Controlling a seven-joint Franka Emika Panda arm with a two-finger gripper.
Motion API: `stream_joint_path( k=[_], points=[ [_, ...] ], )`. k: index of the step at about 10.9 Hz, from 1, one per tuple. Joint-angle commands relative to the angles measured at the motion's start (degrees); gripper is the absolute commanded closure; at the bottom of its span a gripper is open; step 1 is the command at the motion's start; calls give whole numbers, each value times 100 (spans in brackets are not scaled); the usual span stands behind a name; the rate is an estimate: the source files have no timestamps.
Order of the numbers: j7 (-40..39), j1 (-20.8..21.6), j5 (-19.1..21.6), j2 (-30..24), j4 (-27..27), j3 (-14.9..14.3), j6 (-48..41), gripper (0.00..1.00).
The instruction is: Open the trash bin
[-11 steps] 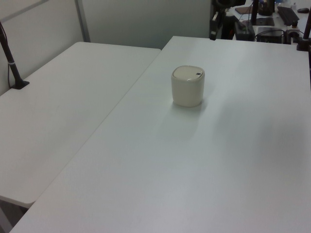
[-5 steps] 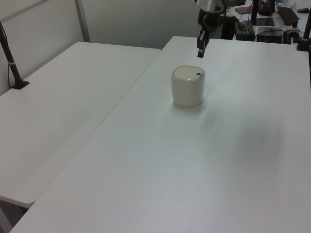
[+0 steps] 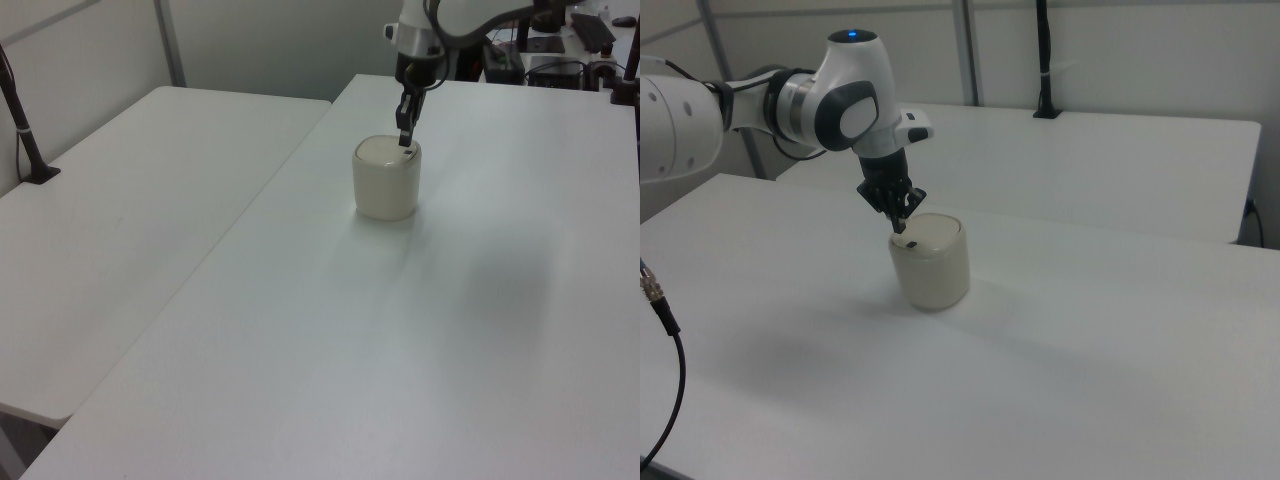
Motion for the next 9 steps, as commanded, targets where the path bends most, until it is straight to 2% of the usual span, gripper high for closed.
stream_joint_path(
  k=[1,9],
  points=[
    [-60,143,-160,173,62,-53,254,100],
    [-52,143,-274,358,62,-71,263,100]
  ],
)
